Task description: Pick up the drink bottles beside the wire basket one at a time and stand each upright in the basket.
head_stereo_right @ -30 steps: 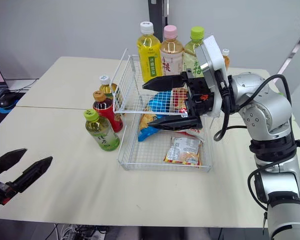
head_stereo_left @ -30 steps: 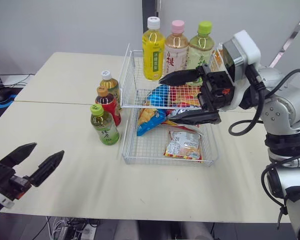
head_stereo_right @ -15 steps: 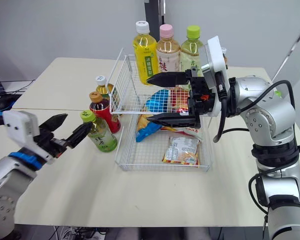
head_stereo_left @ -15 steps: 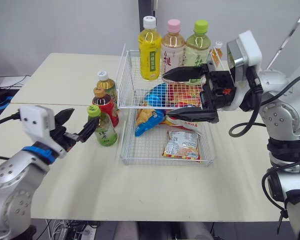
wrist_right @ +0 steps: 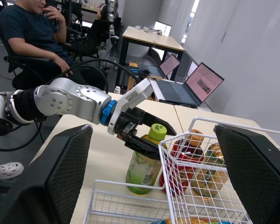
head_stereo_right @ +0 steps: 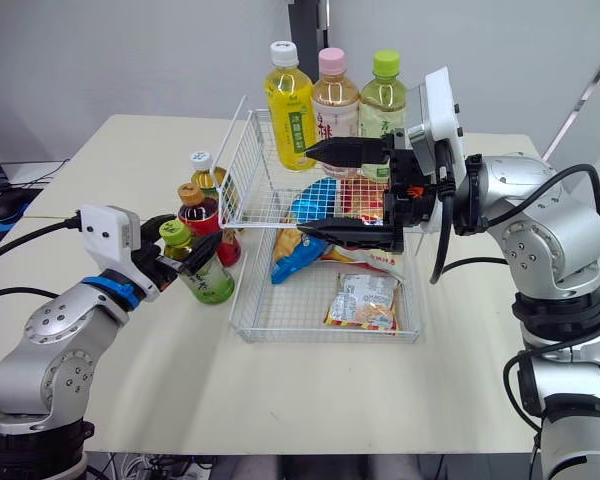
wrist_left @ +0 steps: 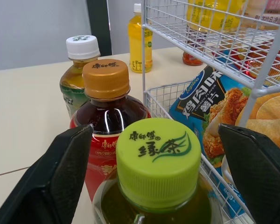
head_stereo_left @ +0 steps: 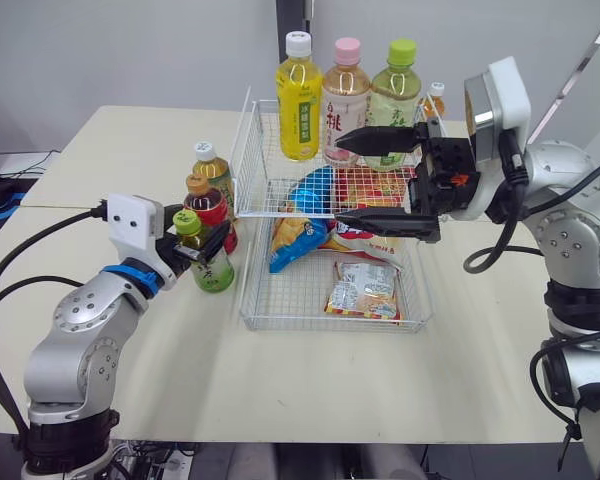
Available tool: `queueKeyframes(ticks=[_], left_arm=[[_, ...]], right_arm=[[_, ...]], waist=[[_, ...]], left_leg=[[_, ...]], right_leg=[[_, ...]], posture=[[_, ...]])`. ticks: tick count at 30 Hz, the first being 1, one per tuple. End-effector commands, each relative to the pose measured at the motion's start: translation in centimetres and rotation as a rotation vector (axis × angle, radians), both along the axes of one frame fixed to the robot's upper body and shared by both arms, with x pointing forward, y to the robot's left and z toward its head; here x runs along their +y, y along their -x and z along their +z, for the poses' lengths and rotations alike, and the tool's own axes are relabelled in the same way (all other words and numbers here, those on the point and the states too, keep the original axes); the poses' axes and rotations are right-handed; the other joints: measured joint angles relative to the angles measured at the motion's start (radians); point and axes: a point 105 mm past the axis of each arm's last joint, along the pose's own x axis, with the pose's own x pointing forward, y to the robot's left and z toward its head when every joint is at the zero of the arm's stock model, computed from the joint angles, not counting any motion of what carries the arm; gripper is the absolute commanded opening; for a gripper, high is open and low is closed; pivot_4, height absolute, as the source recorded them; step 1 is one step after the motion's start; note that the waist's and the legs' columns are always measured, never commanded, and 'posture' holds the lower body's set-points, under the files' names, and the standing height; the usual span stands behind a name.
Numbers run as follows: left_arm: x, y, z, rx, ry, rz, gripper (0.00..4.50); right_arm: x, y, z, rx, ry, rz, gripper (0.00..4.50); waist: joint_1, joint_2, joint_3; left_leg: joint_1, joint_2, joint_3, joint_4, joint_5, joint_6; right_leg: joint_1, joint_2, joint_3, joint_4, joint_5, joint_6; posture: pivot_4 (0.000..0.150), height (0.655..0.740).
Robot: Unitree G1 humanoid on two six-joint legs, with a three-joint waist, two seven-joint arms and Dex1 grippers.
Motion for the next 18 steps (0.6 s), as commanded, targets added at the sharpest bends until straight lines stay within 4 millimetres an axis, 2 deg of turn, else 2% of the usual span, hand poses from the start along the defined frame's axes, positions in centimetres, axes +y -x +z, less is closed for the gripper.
queueKeyframes(ticks=[1, 7, 12, 14, 18], left_arm=[[0.3, -0.1, 1.0, -0.046, -0.011, 0.021, 3.29], [0.8, -0.1, 0.9, -0.045, -0.014, 0.040, 1.43], [0.7, 0.5, 1.7, -0.060, 0.022, 0.004, 1.38], [0.6, 1.4, 3.3, -0.107, 0.019, -0.061, 1.38], [1.7, 2.4, 6.1, -0.172, 0.001, -0.092, 1.38]], right_arm=[[-0.5, 0.5, 0.9, -0.046, -0.026, -0.010, 4.50], [-0.5, 0.4, 1.0, -0.052, -0.032, -0.018, 4.50], [-0.5, 0.3, 1.1, -0.055, -0.035, -0.020, 4.50], [-0.5, 0.2, 1.2, -0.056, -0.041, -0.024, 4.50], [-0.6, 0.1, 1.3, -0.056, -0.054, -0.033, 4.50]], waist=[[0.000, 0.000, 0.000], [-0.001, 0.000, 0.000], [-0.002, 0.000, 0.000], [-0.002, 0.000, 0.000], [-0.001, 0.000, 0.001]], left_leg=[[0.000, 0.000, 0.000, 0.000, 0.000, 0.000], [0.000, 0.000, 0.000, 0.000, 0.000, 0.000], [0.000, 0.000, 0.000, 0.000, 0.000, 0.000], [0.000, 0.000, 0.000, 0.000, 0.000, 0.000], [-0.002, 0.001, 0.000, -0.001, 0.000, 0.000]], right_leg=[[0.000, 0.000, 0.000, 0.000, -0.001, 0.001], [0.000, 0.000, 0.000, 0.000, -0.001, 0.001], [0.000, 0.000, 0.000, 0.000, -0.001, 0.002], [0.000, 0.000, 0.000, 0.000, -0.001, 0.002], [-0.002, 0.000, 0.000, -0.001, -0.001, 0.002]], posture=[[0.150, 0.7400], [0.150, 0.7400], [0.150, 0.7400], [0.150, 0.7400], [0.150, 0.7400]])
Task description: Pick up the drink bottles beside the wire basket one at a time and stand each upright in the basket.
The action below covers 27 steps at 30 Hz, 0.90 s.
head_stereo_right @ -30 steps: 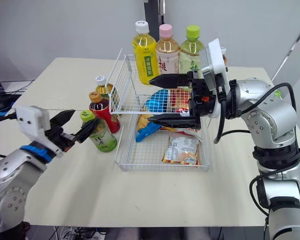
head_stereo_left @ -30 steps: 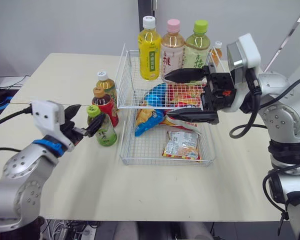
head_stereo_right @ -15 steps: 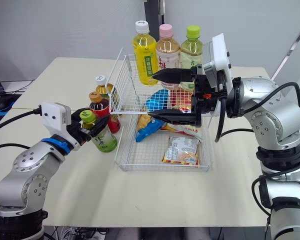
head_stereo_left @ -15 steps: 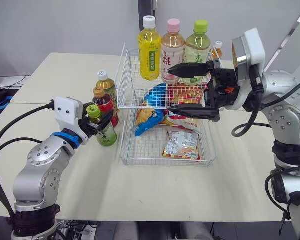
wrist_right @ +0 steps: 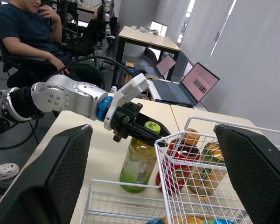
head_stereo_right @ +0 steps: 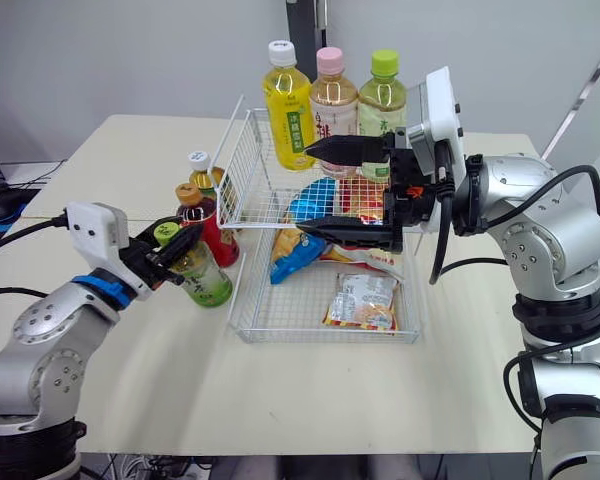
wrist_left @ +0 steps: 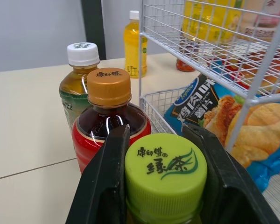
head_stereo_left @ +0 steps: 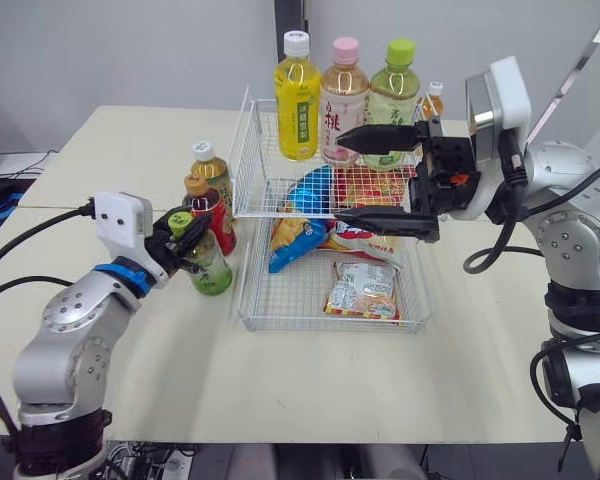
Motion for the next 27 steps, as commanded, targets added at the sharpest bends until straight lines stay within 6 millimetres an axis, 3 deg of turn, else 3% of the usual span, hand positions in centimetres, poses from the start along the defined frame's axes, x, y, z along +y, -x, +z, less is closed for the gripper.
queueKeyframes(ticks=[1, 10, 15, 22, 27], left_arm=[[0.8, 1.7, 5.3, -0.159, -0.028, -0.038, 1.38], [2.1, 4.7, 14.5, -0.147, -0.058, -0.240, 1.38], [1.5, 5.3, 19.1, -0.220, -0.040, -0.333, 1.38], [-2.1, 5.3, 22.8, -0.279, -0.033, -0.569, 1.38], [-6.5, 3.9, 23.4, -0.294, -0.059, -0.765, 1.38]], right_arm=[[-0.6, 0.2, 1.4, -0.056, -0.050, -0.022, 4.50], [-1.0, -0.1, 2.1, -0.068, -0.090, -0.055, 4.50], [-1.5, -0.4, 2.3, -0.077, -0.107, -0.101, 4.50], [-2.8, 0.0, 2.5, -0.088, -0.125, -0.184, 4.50], [-4.2, 0.4, 2.4, -0.102, -0.117, -0.277, 4.50]], waist=[[0.000, 0.000, 0.000], [0.001, -0.001, 0.001], [0.003, -0.001, 0.003], [0.006, -0.001, 0.004], [0.007, -0.001, 0.004]], left_leg=[[0.000, 0.000, 0.000, 0.000, 0.000, 0.000], [0.000, -0.001, 0.000, -0.001, 0.000, 0.000], [-0.001, -0.001, 0.000, -0.002, 0.000, 0.000], [-0.002, -0.001, 0.000, -0.002, 0.000, 0.000], [-0.002, -0.001, 0.001, -0.002, 0.000, 0.000]], right_leg=[[0.000, 0.000, 0.000, 0.000, 0.000, 0.000], [0.000, -0.001, -0.001, -0.003, -0.001, 0.002], [-0.001, 0.000, -0.002, -0.003, -0.001, 0.002], [-0.002, 0.000, -0.002, -0.003, -0.001, 0.002], [-0.001, 0.000, -0.001, -0.003, -0.001, 0.002]], posture=[[0.150, 0.7400], [0.150, 0.7400], [0.150, 0.7400], [0.150, 0.7400], [0.150, 0.7400]])
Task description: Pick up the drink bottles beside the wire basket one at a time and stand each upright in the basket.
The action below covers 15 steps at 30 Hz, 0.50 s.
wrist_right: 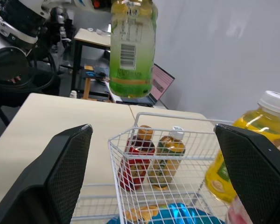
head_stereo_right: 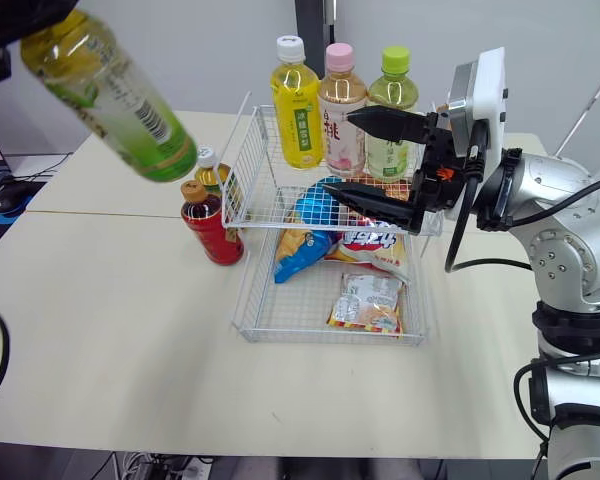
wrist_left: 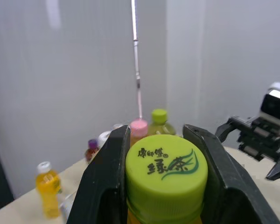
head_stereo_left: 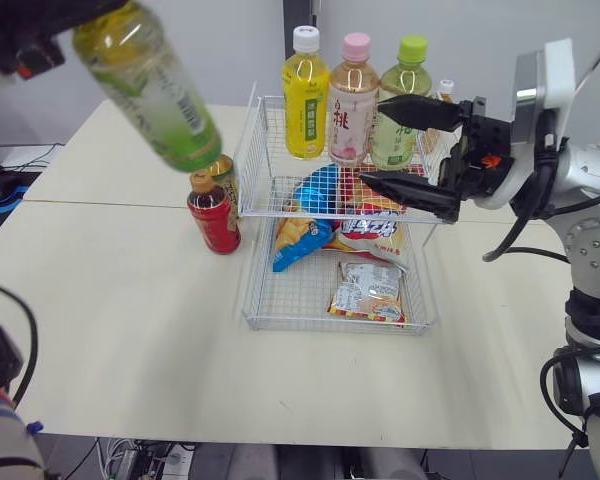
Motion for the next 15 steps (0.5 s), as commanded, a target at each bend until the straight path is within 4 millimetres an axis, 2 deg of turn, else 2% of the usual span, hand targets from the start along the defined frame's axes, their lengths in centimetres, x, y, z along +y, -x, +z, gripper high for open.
queueKeyframes(ticks=[1, 6, 12, 15], left_arm=[[-2.6, -0.1, 1.0, -0.077, -0.027, -0.111, 1.38], [-7.4, -1.7, 0.2, -0.097, -0.048, -0.251, 1.38], [-11.9, -4.3, -1.7, -0.118, -0.066, -0.279, 1.38], [-14.4, -5.3, -4.1, -0.123, -0.111, -0.304, 1.38]], right_arm=[[-1.2, 1.2, 1.0, -0.058, -0.013, -0.058, 4.50], [-3.1, 2.0, 1.2, -0.071, -0.010, -0.170, 4.50], [-4.7, 2.6, 1.2, -0.077, -0.003, -0.280, 4.50], [-4.9, 2.8, 1.1, -0.077, -0.006, -0.314, 4.50]], waist=[[0.001, 0.000, 0.000], [0.000, 0.000, 0.000], [-0.007, 0.001, 0.001], [-0.008, 0.002, 0.001]], left_leg=[[0.000, 0.000, 0.000, 0.000, 0.000, 0.000], [-0.001, 0.000, 0.000, 0.001, 0.000, 0.000], [0.000, 0.000, 0.001, 0.001, 0.000, 0.000], [0.000, 0.000, 0.002, 0.001, 0.000, 0.000]], right_leg=[[0.000, 0.000, 0.000, 0.000, 0.000, 0.000], [0.000, 0.000, 0.000, 0.000, 0.000, -0.001], [0.000, 0.000, 0.002, 0.000, 0.001, -0.001], [0.000, 0.001, 0.003, 0.000, 0.001, -0.001]], posture=[[0.150, 0.7400], [0.150, 0.7400], [0.150, 0.7400], [0.150, 0.7400]])
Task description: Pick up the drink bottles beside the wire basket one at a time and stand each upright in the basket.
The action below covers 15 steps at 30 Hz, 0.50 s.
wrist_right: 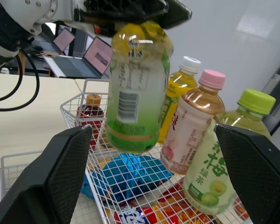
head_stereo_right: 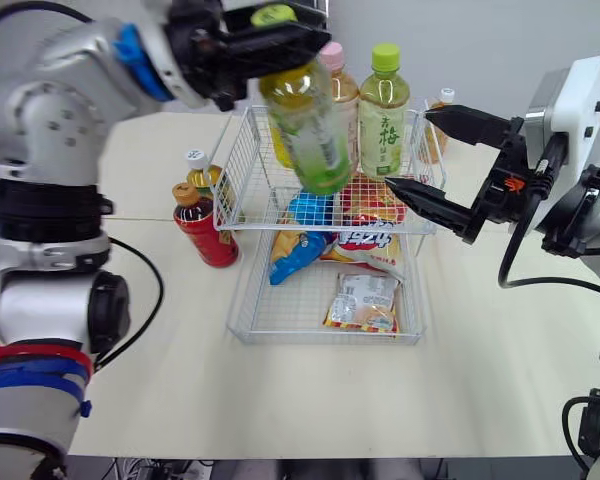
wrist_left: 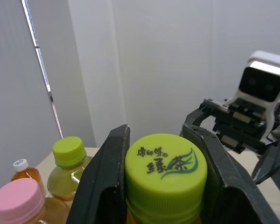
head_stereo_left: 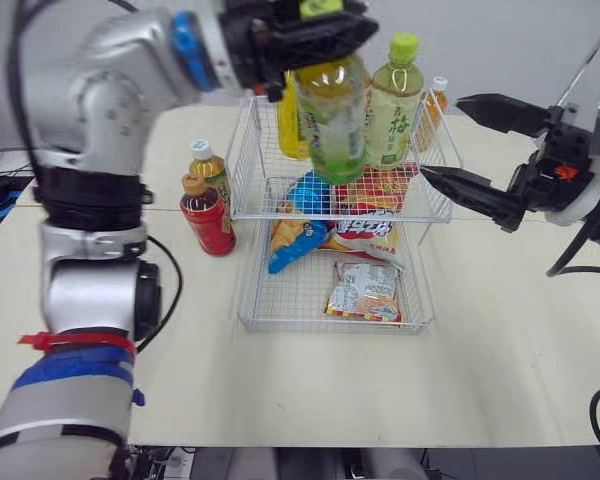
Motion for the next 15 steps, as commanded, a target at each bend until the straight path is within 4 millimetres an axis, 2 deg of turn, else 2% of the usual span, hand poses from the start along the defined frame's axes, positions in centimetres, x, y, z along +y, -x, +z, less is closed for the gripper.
queueKeyframes(ticks=[1, 5, 11, 15], left_arm=[[-2.0, 0.3, -0.2, -0.097, -0.004, -0.031, 1.38], [-3.9, -0.9, -1.1, -0.089, 0.009, -0.014, 1.38], [-5.5, -2.0, -1.7, -0.092, 0.014, -0.006, 1.38], [-6.3, -1.5, -1.8, -0.090, 0.025, -0.063, 1.38]], right_arm=[[-0.2, 1.0, 1.0, -0.058, -0.004, -0.035, 4.50], [0.1, 1.2, 0.9, -0.053, -0.005, -0.046, 4.50], [0.3, 1.1, 0.9, -0.049, -0.005, -0.054, 4.50], [0.2, 1.2, 0.6, -0.040, -0.004, -0.054, 4.50]], waist=[[0.002, 0.000, 0.000], [0.002, 0.000, 0.000], [0.002, 0.000, 0.000], [0.004, 0.000, 0.000]], left_leg=[[0.000, 0.000, 0.000, 0.000, 0.000, 0.000], [-0.001, -0.001, 0.000, 0.000, 0.000, 0.000], [0.000, -0.001, 0.000, 0.000, 0.000, 0.000], [0.000, -0.002, 0.000, 0.001, 0.000, 0.000]], right_leg=[[0.000, 0.000, 0.000, 0.000, 0.000, 0.000], [0.000, -0.001, 0.000, 0.000, 0.000, 0.000], [0.000, 0.000, 0.000, 0.000, -0.001, 0.002], [0.001, -0.001, 0.000, 0.000, -0.002, 0.004]], posture=[[0.150, 0.7400], [0.150, 0.7400], [0.150, 0.7400], [0.150, 0.7400]])
